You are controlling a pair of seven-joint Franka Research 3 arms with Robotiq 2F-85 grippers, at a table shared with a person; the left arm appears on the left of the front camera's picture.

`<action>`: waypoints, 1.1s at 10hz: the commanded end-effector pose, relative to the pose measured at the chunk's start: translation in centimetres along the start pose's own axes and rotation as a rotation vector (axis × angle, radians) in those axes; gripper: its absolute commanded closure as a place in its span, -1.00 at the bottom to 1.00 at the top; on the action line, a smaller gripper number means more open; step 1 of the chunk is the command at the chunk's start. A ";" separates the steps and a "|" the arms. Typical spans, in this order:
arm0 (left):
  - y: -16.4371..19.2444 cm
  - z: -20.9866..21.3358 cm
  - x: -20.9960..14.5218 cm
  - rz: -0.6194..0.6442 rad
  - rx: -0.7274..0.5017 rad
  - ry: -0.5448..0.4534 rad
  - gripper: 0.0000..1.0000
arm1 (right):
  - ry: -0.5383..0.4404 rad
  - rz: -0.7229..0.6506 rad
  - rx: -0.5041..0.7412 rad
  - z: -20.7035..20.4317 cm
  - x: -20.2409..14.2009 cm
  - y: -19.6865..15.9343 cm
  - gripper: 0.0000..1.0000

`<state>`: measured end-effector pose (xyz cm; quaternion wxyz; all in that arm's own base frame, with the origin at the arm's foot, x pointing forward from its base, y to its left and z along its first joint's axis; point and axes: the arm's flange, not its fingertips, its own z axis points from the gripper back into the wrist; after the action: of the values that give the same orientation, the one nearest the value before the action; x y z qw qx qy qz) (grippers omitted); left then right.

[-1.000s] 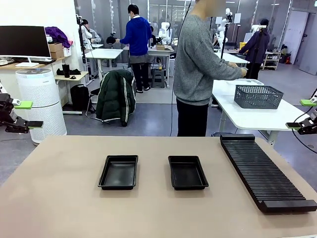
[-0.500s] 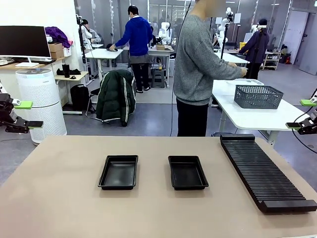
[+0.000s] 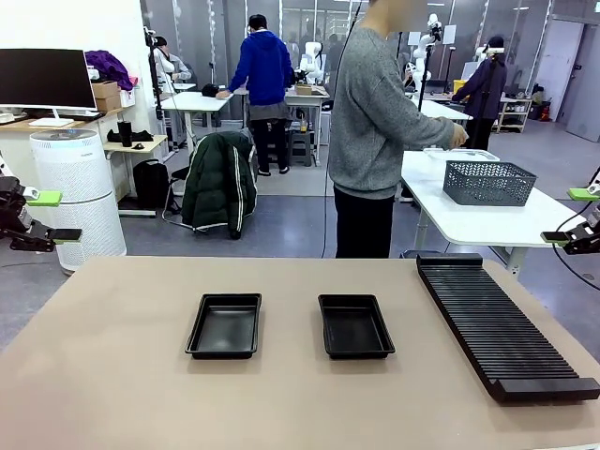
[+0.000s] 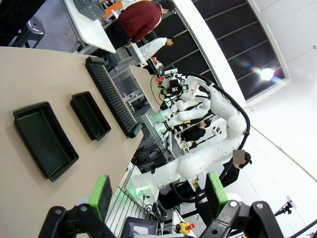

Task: Inspect and transfer BCBs to ESD trays.
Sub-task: Pick up the Blank PCB from the PCB Rack and place it in the left ESD tray.

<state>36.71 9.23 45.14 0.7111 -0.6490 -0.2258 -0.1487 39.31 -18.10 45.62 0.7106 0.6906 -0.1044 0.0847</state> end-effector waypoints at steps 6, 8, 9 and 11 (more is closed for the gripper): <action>0.0 0.1 0.0 0.009 -0.002 -0.005 -1.00 | 0.002 -0.004 -0.013 0.0 0.0 0.1 -1.00; 0.0 0.1 0.0 0.009 -0.002 -0.005 -1.00 | 0.002 -0.004 -0.013 0.0 0.0 0.1 -1.00; 0.0 0.1 0.0 0.009 -0.002 -0.005 -1.00 | 0.002 -0.004 -0.013 0.0 0.0 0.1 -1.00; 0.0 0.1 0.0 0.009 -0.002 -0.005 -1.00 | 0.002 -0.004 -0.013 0.0 0.0 0.1 -1.00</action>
<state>36.71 9.23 45.13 0.7111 -0.6490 -0.2258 -0.1487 39.31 -18.10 45.62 0.7106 0.6906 -0.1044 0.0847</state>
